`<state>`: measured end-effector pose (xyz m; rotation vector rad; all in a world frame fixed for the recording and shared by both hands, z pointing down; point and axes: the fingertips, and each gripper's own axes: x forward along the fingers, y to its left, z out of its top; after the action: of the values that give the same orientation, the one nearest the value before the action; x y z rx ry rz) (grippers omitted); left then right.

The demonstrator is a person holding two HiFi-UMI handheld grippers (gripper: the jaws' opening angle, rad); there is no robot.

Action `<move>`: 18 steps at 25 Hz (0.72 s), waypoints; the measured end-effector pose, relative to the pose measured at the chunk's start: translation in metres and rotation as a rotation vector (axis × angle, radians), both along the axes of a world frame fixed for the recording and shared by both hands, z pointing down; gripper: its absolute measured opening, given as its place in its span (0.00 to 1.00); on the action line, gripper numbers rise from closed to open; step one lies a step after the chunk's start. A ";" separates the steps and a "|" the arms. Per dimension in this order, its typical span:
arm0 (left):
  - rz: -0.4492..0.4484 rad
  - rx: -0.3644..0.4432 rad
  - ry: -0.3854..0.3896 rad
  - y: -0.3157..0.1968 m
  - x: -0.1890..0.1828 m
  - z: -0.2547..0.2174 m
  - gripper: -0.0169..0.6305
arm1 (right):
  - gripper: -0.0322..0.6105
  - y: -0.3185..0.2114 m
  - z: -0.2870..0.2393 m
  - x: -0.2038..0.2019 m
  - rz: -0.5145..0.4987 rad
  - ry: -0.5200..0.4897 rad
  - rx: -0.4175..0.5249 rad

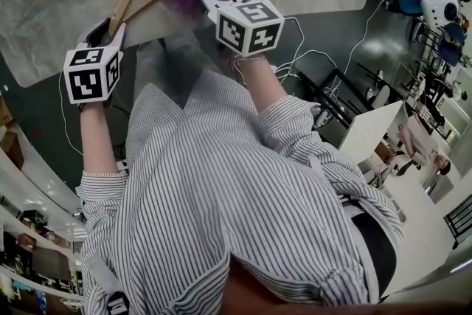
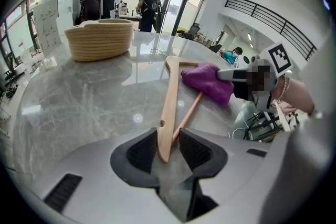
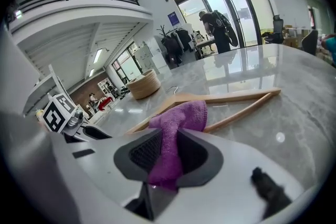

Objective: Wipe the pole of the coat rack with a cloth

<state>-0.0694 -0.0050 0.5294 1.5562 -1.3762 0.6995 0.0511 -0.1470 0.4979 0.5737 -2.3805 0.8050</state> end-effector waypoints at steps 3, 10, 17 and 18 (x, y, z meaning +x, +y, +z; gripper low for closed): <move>-0.003 -0.001 0.001 -0.002 0.003 -0.001 0.23 | 0.19 -0.013 -0.002 0.012 0.023 0.006 0.009; -0.020 0.018 0.001 -0.001 0.003 0.000 0.24 | 0.19 -0.033 -0.001 0.032 0.068 0.016 0.021; -0.026 0.013 0.006 -0.003 0.004 0.000 0.24 | 0.19 -0.056 0.000 0.049 0.104 0.030 0.036; -0.027 0.011 0.006 -0.003 0.004 0.001 0.24 | 0.19 -0.059 0.001 0.051 0.110 0.032 0.037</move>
<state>-0.0653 -0.0085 0.5302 1.5445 -1.3966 0.6709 0.1022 -0.2059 0.4987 0.7332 -2.3559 0.7945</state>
